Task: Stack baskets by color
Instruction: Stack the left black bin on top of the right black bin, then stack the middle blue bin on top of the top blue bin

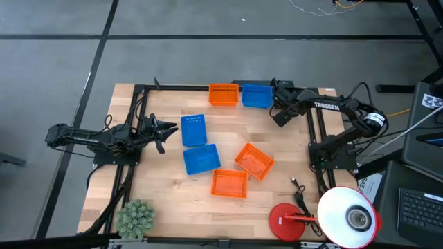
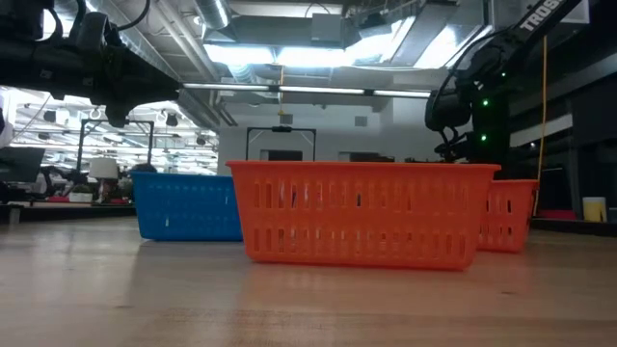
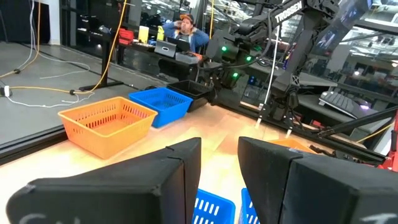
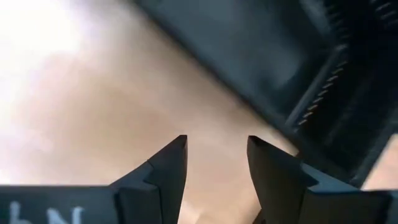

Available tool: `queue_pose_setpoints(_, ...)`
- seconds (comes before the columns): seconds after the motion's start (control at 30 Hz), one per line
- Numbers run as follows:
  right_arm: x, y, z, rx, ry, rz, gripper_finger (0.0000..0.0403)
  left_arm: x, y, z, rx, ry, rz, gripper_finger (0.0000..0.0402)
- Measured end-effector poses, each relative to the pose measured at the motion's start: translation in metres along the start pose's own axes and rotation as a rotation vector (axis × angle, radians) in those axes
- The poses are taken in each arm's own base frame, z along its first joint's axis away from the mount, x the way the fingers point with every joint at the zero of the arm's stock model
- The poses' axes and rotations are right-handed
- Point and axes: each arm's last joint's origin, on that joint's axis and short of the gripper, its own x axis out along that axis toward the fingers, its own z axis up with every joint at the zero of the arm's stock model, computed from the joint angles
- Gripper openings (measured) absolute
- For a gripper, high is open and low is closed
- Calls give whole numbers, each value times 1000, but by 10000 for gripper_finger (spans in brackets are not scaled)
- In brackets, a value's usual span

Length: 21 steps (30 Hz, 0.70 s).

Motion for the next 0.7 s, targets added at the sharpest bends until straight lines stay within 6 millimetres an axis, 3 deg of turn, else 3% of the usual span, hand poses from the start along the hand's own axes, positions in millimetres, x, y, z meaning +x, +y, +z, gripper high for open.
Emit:
queue_pose_setpoints(0.13, -15, 6, -4, -9, -36, 109, 167, 0, 0, 0, -1, 0, 0, 98)
queue_pose_setpoints(0.37, -67, 17, -27, -14, -173, 379, 167, 0, 0, 0, -2, 0, 0, 98)
queue_pose_setpoints(0.53, -97, 25, -59, -143, -275, 540, 167, 0, 0, 0, -2, -1, 0, 98)
queue_pose_setpoints(0.7, -108, 33, -96, -232, -441, 682, 168, 0, 0, 0, -21, -4, -1, 98)
